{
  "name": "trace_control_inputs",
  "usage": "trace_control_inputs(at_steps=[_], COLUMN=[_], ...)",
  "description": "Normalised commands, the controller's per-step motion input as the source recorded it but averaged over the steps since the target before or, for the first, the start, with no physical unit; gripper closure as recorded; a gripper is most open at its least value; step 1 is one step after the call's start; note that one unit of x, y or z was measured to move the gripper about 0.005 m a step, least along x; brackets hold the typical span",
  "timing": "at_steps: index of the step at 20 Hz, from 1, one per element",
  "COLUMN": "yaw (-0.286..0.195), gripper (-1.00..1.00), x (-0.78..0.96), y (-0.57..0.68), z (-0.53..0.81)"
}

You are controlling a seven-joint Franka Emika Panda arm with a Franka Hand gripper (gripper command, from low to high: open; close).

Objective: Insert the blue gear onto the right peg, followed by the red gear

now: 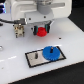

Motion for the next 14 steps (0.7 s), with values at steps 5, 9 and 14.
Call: trace_control_inputs(at_steps=[5,9,14], yaw=[0.0,0.0,0.0], gripper=[1.0,1.0,1.0], x=[0.38,0.45,0.53], y=[-0.08,-0.03,-0.06], z=[0.31,0.36,0.39])
